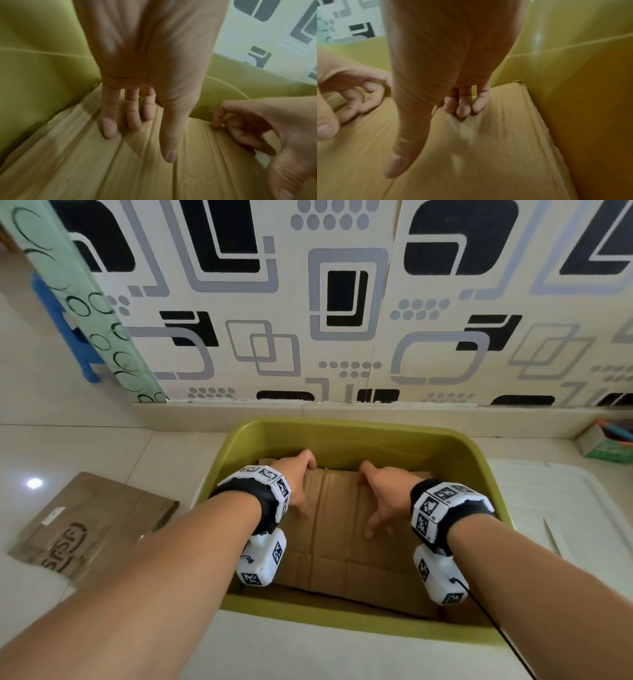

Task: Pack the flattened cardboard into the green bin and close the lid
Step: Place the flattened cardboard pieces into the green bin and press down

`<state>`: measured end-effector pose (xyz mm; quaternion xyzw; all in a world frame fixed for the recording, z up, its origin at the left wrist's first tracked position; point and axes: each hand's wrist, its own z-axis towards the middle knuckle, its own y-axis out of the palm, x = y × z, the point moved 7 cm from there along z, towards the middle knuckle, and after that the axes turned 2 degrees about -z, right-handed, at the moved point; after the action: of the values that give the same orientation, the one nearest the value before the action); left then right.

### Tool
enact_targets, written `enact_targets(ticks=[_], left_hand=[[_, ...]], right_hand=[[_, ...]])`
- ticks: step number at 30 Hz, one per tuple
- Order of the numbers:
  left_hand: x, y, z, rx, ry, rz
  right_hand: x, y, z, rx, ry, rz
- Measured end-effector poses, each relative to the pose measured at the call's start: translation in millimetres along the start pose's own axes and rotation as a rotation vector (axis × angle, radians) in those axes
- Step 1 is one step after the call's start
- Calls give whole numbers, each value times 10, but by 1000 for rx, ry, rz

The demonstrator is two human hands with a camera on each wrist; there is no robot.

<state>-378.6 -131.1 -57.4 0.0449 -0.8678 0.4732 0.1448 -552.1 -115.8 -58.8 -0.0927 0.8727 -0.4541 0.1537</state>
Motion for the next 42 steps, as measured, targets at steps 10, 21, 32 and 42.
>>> enact_targets(ticks=[10,21,32,42], left_hand=[[-102,127,209,-127,-23,-85],[-187,230,242,-268,-67,-125],[-310,40,194,-203,-149,208],[-491,245,393,-354,-233,232]], right_hand=[[106,145,226,-74,-3,72],[222,226,338,-142,21,66],[460,124,103,-264,119,-182],[526,316,155,-277,149,-124]])
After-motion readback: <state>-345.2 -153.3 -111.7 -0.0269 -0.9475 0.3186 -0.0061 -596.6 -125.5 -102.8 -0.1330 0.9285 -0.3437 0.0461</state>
